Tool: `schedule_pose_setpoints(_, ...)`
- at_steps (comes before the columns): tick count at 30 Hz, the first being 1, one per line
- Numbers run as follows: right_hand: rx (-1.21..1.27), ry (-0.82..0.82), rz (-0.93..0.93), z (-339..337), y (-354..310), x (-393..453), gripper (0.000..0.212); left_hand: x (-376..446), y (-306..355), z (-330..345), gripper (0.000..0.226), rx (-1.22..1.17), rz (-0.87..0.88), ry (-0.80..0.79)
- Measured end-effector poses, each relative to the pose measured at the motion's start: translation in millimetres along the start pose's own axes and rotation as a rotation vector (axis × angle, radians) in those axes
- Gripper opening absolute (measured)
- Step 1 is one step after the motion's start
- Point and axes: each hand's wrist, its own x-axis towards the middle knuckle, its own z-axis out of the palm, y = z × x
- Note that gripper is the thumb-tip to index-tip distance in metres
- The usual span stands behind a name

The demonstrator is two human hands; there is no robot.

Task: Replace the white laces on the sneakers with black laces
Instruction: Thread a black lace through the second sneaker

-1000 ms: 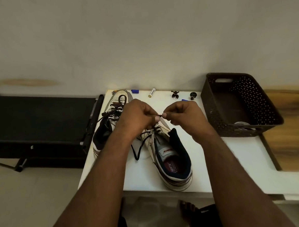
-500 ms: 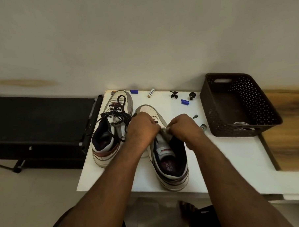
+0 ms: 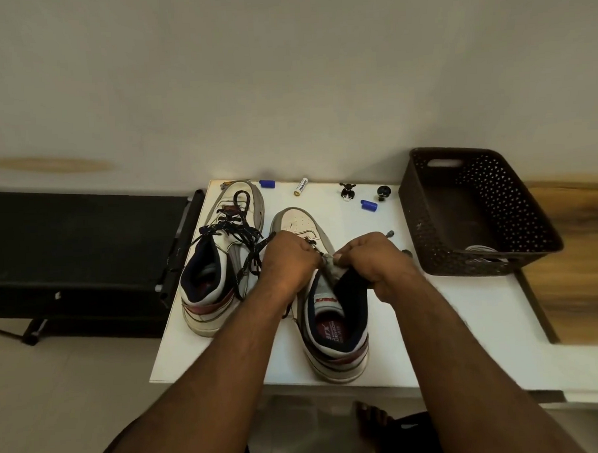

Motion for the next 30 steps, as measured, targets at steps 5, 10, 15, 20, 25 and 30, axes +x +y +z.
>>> schedule_pose_setpoints(5,0.146,-0.119,0.093,-10,-3,-3,0.015,3,-5,0,0.008,-0.097,-0.046,-0.015)
schedule_pose_setpoints(10,0.121,-0.154,0.038,-7,4,-2,0.019,4,-7,0,0.010,-0.130,-0.065,-0.014)
schedule_pose_setpoints(15,0.060,-0.082,-0.068,5,7,2,0.018,5,-6,-8,0.012,-0.061,-0.049,-0.089)
schedule_pose_setpoints(20,0.537,0.080,-0.113,-9,-2,7,0.016,7,-6,-23,0.023,0.065,0.056,-0.084)
schedule_pose_setpoints(25,1.318,0.111,-0.390,-65,-9,4,0.018,9,-5,-21,0.045,0.110,0.102,-0.014)
schedule_pose_setpoints(30,-0.552,-0.059,-0.523,-28,8,6,0.019,6,-1,-20,0.069,0.126,0.105,-0.013)
